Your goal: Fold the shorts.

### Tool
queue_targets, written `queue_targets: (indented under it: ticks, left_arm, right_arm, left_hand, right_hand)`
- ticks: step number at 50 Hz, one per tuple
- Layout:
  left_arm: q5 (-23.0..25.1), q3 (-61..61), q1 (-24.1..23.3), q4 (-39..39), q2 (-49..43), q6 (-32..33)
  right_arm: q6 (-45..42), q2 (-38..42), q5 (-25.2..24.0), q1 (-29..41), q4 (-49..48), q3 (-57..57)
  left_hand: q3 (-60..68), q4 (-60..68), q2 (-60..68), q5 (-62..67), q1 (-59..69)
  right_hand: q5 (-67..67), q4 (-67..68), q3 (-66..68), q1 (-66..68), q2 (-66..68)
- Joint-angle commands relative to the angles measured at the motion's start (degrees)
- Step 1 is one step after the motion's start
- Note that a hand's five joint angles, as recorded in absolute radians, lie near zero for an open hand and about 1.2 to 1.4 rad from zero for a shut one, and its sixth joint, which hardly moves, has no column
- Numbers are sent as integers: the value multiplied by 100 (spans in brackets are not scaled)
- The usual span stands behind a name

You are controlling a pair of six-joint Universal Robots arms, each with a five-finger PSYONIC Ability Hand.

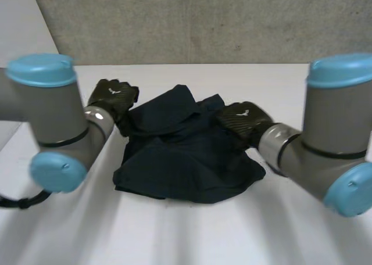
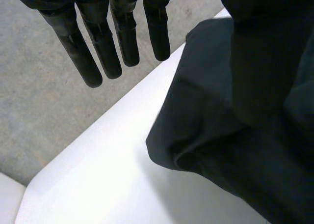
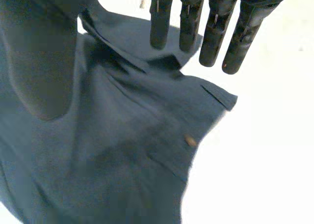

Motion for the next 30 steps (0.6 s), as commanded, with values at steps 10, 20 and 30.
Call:
queue_targets:
  ticks: [10, 20, 30]
  left_arm:
    - [356, -1874, -68, -358, 1444, -1869]
    - [321, -2059, -33, -332, 644, -1860]
    - [321, -2094, 2, 72, 451, -1860]
  right_arm:
    - [-1436, 352, -128, -411, 377, 391]
    - [-1674, 633, -277, -393, -722, 848]
    - [-1700, 906, -277, -393, -933, 910]
  left_hand:
    - [175, 255, 220, 287, 272]
    - [276, 356, 321, 388, 373]
    - [645, 725, 690, 757, 742]
  right_hand:
    - [-202, -197, -211, 19, -276]
    - [336, 341, 327, 558, 262]
    - [907, 912, 898, 1128, 833]
